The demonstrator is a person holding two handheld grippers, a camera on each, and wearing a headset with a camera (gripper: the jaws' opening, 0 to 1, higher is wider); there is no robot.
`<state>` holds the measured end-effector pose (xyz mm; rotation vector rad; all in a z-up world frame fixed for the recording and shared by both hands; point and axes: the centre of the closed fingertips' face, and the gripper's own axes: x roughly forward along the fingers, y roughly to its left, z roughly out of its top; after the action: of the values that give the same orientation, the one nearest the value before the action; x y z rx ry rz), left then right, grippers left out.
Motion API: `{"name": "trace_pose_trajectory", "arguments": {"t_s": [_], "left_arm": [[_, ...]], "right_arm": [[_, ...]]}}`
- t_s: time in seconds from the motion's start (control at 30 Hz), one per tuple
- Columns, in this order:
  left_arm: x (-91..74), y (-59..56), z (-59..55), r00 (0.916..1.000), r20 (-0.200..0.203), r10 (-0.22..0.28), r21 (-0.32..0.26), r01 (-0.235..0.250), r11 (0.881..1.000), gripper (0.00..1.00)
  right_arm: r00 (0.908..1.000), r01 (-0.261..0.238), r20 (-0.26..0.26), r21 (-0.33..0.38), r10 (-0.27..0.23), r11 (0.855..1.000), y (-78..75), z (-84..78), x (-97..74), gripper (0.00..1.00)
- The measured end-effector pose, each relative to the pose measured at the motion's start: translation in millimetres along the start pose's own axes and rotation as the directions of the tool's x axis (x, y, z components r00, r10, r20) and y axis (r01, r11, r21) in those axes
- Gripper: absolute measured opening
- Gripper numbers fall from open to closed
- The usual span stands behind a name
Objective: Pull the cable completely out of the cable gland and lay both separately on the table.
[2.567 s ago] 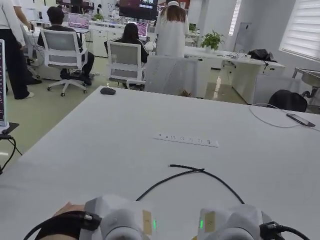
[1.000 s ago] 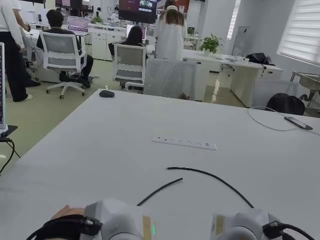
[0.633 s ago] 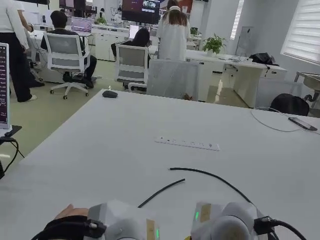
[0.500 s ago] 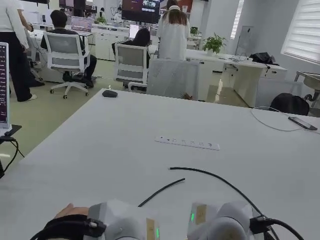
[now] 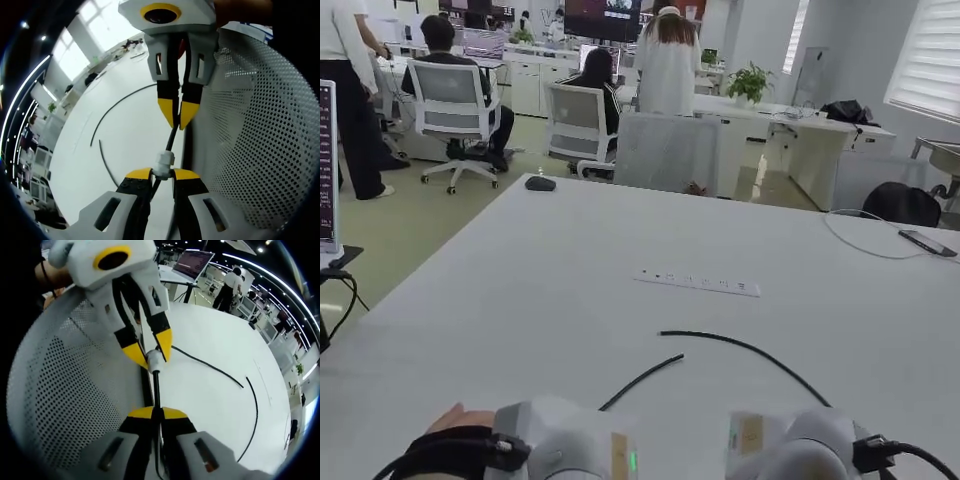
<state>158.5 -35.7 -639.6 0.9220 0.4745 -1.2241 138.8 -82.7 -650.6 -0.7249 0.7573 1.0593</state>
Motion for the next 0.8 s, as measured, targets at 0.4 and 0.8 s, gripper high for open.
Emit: {"name": "trace_pose_trajectory", "arguments": {"t_s": [0.4,0.8], "left_arm": [[-0.3,1.9,-1.0,1.0,-0.005,0.006,-0.015,-0.006,1.0,0.16],[-0.3,3.4,-2.3,0.9998,-0.014,0.013,-0.013,-0.013,1.0,0.16]], "right_arm": [[0.9821,-0.006,-0.188,0.022,0.01,1.0,-4.6,-50.1,-3.6,0.05],[1.0,0.006,0.002,0.015,-0.006,1.0,-2.4,21.2,10.2,0.16]]}}
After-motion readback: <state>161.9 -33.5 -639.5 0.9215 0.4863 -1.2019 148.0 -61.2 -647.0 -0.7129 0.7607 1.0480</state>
